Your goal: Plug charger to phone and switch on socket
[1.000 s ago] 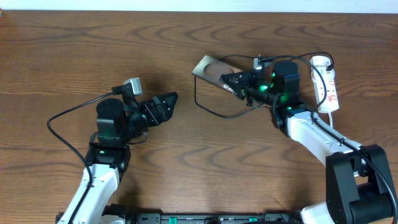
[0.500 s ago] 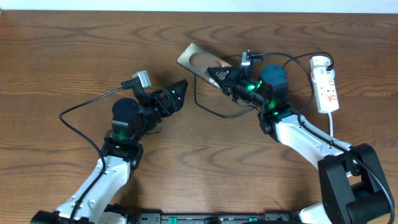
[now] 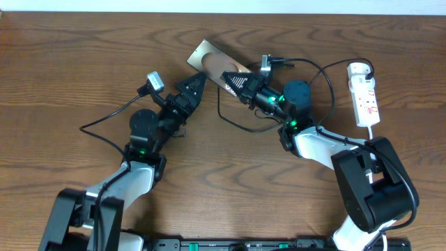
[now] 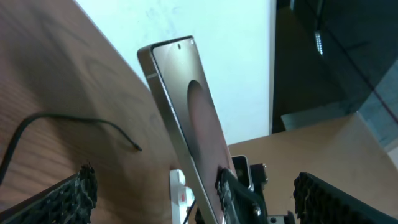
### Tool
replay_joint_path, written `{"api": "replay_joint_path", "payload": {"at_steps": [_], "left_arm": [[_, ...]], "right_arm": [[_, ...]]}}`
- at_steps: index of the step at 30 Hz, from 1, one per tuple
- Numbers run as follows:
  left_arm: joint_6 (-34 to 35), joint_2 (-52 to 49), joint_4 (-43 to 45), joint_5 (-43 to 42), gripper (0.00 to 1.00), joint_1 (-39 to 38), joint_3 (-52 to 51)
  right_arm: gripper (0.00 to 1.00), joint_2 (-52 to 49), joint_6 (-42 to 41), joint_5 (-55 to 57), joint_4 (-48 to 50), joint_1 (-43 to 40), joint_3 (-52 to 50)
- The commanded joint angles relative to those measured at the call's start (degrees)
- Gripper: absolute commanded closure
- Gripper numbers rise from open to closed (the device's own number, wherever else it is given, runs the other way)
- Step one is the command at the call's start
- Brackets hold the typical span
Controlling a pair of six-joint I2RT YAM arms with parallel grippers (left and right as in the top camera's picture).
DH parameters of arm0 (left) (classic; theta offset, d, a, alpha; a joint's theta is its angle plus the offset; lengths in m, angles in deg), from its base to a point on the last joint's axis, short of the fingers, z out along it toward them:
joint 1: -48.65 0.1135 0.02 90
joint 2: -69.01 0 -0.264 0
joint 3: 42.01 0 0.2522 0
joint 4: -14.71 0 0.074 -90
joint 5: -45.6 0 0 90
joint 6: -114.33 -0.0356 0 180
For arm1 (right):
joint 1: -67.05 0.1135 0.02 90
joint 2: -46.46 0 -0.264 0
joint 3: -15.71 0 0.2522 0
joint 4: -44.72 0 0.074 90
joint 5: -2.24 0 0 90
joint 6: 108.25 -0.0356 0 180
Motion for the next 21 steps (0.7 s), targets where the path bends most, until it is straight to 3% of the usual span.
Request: {"api": "replay_joint_path", "payload": {"at_steps": [1, 11, 21], "left_arm": [[2.47, -1.6, 2.82, 0.61, 0.02, -0.22, 0.31], [2.47, -2.03, 2.21, 5.2, 0.03, -0.22, 0.31], [4.85, -2.03, 2.23, 8.31, 0.2, -0.22, 0.31]], "right_arm": [[0.99, -0.46, -0.59, -0.11, 1.14, 1.09, 0.79], [0.99, -0.46, -1.68, 1.01, 1.14, 4.68, 0.79], [0.99, -0.46, -2.03, 2.6, -1.25, 5.66, 0.79]]}}
